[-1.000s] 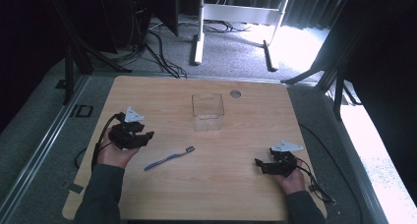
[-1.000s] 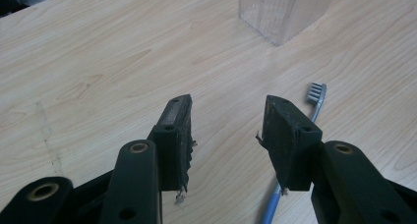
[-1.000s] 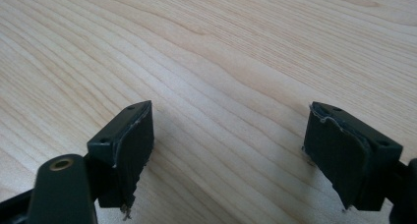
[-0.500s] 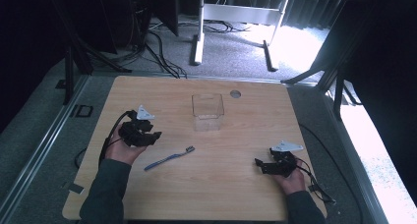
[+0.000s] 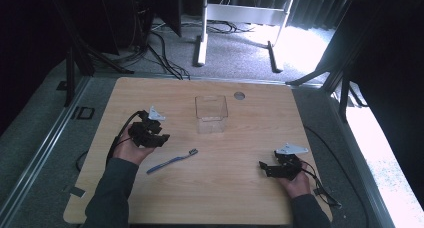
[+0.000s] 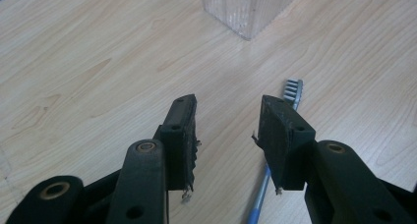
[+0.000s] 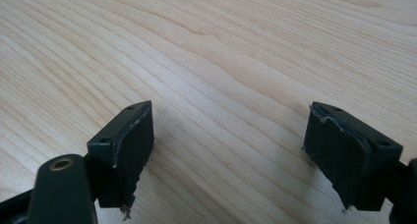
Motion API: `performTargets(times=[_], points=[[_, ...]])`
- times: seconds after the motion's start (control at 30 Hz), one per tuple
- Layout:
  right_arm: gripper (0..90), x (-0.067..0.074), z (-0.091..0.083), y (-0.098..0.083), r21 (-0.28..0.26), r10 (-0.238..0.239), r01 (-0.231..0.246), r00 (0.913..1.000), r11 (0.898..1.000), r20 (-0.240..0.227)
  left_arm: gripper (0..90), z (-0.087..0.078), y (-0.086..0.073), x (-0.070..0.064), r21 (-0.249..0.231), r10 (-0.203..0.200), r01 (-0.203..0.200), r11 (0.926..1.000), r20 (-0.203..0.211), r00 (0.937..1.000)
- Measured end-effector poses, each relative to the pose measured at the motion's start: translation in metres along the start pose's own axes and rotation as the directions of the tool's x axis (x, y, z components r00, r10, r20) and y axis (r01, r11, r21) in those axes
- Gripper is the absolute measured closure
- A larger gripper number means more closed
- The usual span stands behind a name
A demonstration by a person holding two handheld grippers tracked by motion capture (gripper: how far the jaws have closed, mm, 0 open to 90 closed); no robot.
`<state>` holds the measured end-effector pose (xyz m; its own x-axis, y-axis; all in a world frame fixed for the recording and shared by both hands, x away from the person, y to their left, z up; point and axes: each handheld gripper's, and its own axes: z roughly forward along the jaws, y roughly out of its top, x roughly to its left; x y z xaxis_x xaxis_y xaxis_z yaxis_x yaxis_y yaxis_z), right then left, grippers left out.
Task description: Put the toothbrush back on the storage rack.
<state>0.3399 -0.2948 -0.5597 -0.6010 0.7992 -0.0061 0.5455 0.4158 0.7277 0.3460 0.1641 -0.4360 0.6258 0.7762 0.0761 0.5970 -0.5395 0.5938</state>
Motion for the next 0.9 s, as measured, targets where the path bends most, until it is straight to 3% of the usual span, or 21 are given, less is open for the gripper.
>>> performTargets(times=[0.37,0.9], points=[[18.7,0.0,0.0,0.0,0.001,0.002,-0.002,1.0,1.0,0.0,58.7,0.005,0.007,-0.003,0.038,0.03,-0.03,0.9988,0.008,0.9995],[18.7,0.0,0.0,0.0,0.001,0.002,-0.002,1.0,1.0,0.0,61.6,0.016,0.011,-0.009,0.106,0.076,-0.085,0.9907,0.089,0.9931]])
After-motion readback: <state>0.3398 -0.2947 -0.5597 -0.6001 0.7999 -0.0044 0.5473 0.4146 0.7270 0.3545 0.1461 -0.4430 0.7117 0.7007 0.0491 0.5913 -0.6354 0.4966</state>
